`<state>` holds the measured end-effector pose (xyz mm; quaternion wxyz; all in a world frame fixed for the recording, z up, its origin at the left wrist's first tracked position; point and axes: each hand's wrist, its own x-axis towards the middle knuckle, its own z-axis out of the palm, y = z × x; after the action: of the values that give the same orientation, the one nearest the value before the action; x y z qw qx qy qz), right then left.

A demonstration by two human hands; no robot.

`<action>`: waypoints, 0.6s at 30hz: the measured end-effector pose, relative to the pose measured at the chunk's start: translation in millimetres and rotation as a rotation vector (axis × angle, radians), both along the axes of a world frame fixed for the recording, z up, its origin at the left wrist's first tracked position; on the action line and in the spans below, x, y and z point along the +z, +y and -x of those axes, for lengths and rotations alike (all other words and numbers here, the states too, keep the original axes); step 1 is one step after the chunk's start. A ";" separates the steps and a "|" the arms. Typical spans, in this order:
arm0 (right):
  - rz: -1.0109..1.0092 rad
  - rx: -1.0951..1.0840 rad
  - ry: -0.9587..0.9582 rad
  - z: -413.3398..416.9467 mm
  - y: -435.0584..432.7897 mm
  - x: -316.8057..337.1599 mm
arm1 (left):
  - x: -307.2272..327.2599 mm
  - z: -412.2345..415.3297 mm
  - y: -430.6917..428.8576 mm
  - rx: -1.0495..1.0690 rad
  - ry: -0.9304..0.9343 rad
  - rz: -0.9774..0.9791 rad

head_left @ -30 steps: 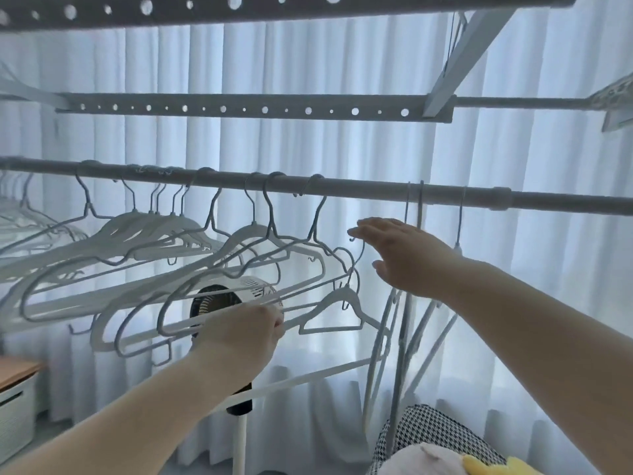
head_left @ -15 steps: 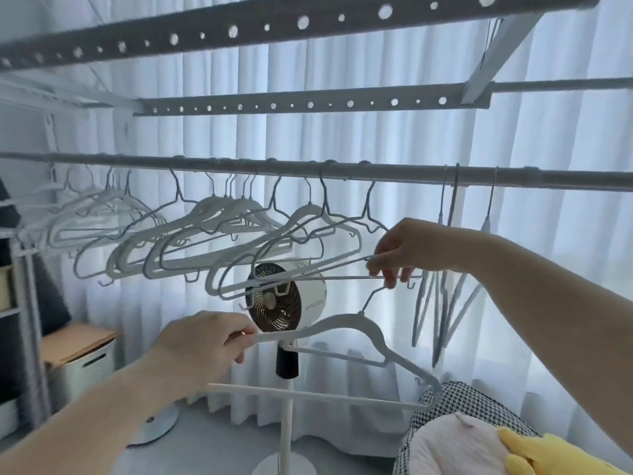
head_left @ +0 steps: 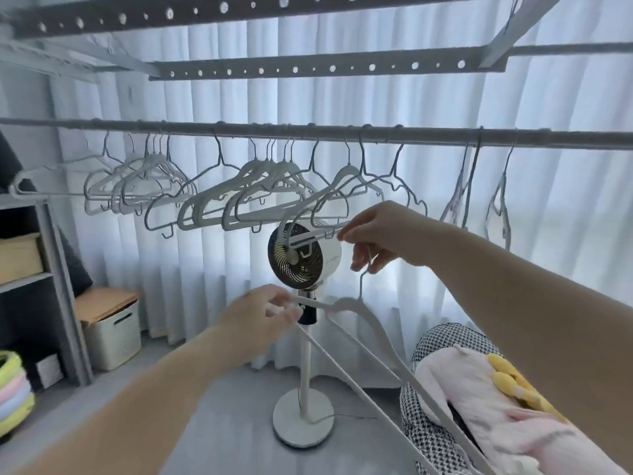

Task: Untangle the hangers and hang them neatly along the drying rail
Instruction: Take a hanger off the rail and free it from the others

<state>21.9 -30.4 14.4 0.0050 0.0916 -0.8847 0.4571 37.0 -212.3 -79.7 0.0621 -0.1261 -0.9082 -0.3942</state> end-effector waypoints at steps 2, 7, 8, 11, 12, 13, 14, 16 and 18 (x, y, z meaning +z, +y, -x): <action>0.134 -0.025 -0.042 -9.8 -7.3 -1.6 | -2.1 -8.1 13.3 -0.120 -0.088 -0.093; 0.379 -0.031 -0.082 -24.6 -17.4 -3.3 | -1.9 -28.0 30.5 -0.291 -0.281 -0.115; 0.407 -0.031 -0.074 -26.1 -18.8 -2.8 | -2.9 -29.6 31.6 -0.286 -0.248 -0.064; 0.451 -0.043 -0.049 -27.5 -22.4 -2.5 | -6.6 -31.2 30.0 -0.246 -0.153 0.068; 0.461 -0.049 -0.036 -26.9 -23.0 -2.3 | -8.2 -30.1 29.9 -0.244 -0.129 0.093; 0.467 -0.054 -0.027 -25.7 -22.6 -1.8 | -8.9 -28.8 30.6 -0.248 -0.102 0.124; 0.475 -0.055 -0.023 -25.7 -22.1 -1.3 | -8.3 -28.4 31.4 -0.248 -0.076 0.155; 0.475 -0.066 -0.008 -22.3 -19.8 -1.1 | -7.1 -26.1 33.5 -0.242 -0.052 0.172; 0.450 -0.096 0.011 -18.4 -15.4 0.4 | -6.5 -20.5 36.4 -0.224 -0.023 0.176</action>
<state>40.3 -45.8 14.8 0.0520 0.0484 -0.7638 0.6416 57.5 -176.0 -86.2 -0.0041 -0.2270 -0.9202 -0.3188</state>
